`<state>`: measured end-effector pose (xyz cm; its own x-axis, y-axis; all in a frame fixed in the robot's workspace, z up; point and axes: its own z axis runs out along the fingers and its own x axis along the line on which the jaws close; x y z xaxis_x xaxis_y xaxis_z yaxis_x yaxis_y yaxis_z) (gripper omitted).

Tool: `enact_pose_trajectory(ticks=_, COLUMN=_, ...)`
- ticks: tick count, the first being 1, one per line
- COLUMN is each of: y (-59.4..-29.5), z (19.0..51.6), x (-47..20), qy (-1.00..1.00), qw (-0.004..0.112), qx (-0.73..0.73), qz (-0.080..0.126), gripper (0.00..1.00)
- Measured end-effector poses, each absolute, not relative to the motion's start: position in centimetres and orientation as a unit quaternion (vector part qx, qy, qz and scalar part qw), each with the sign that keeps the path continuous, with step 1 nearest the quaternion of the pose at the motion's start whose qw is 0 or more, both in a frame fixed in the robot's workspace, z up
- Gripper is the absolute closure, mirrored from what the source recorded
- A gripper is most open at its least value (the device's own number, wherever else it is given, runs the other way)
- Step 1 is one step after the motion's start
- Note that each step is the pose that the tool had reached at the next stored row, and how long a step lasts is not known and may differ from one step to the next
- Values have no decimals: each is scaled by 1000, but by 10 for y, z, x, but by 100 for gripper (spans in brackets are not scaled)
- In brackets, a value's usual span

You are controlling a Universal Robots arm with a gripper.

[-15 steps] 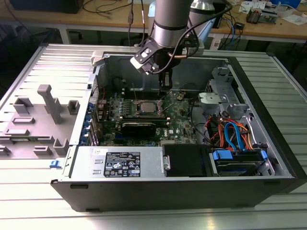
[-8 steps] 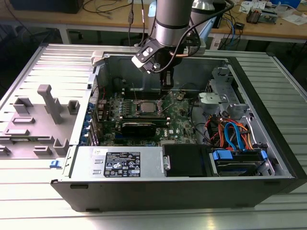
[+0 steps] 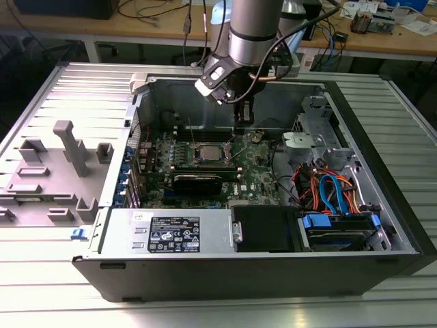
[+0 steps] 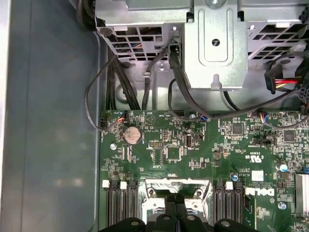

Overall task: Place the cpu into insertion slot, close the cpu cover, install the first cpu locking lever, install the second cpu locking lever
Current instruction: 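Close the cpu cover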

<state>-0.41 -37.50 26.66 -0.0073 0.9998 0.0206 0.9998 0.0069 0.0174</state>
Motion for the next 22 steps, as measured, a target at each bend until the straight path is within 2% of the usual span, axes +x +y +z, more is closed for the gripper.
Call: enact_pose_trajectory(ticks=22, y=-374, z=267, x=9, qy=-710, qw=1, qx=-705, qz=-13, gripper=89)
